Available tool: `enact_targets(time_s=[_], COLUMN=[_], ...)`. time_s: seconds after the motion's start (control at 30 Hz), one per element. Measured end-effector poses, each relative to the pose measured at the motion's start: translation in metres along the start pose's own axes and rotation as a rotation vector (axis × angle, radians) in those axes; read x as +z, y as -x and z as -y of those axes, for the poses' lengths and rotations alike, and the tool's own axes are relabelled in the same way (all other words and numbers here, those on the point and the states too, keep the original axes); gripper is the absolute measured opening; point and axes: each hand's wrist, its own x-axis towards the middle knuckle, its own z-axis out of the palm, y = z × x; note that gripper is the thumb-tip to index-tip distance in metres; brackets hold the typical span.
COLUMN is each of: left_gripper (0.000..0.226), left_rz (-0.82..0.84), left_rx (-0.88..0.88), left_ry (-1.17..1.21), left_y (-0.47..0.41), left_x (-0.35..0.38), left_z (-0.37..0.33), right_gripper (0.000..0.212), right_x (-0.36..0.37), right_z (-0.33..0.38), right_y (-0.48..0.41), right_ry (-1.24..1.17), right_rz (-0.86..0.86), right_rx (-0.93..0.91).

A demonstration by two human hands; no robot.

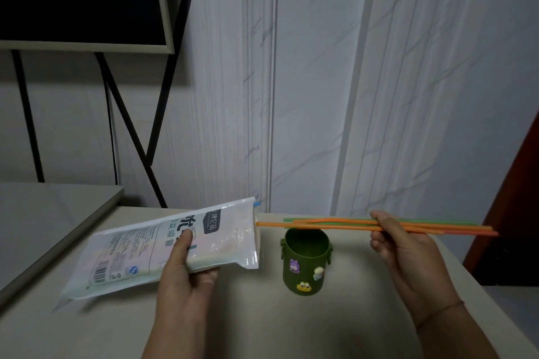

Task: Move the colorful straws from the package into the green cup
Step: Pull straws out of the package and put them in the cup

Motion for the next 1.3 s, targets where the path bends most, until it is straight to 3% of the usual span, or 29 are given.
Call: enact_targets(time_s=[0.4,0.87,1.13,1.3], left_gripper=[0.039,0.038,0.040,0.038], left_rz=[0.007,0.040,0.065,0.073], left_rx=[-0.011,-0.029,-0.071,-0.083], left_ry=[0.006,-0.010,-0.040,-0.057], left_y=[0.001,0.007,0.013,0.015], left_x=[0.000,0.004,0.007,0.008], left_z=[0.005,0.016,0.033,0.039], right_gripper=[0.007,0.009,0.019,0.016], right_x=[-0.028,0.018,0.021,0.021], right_z=[0.015,-0.008,-0.035,-0.040], right_y=[-0.008,-0.018,-0.025,-0.024], right_ry=[0.109,0.471,0.376,0.236], right_rz=[-0.086,0.185,0.036,0.044], right_rx=[-0.066,-0.047,-0.065,0.003])
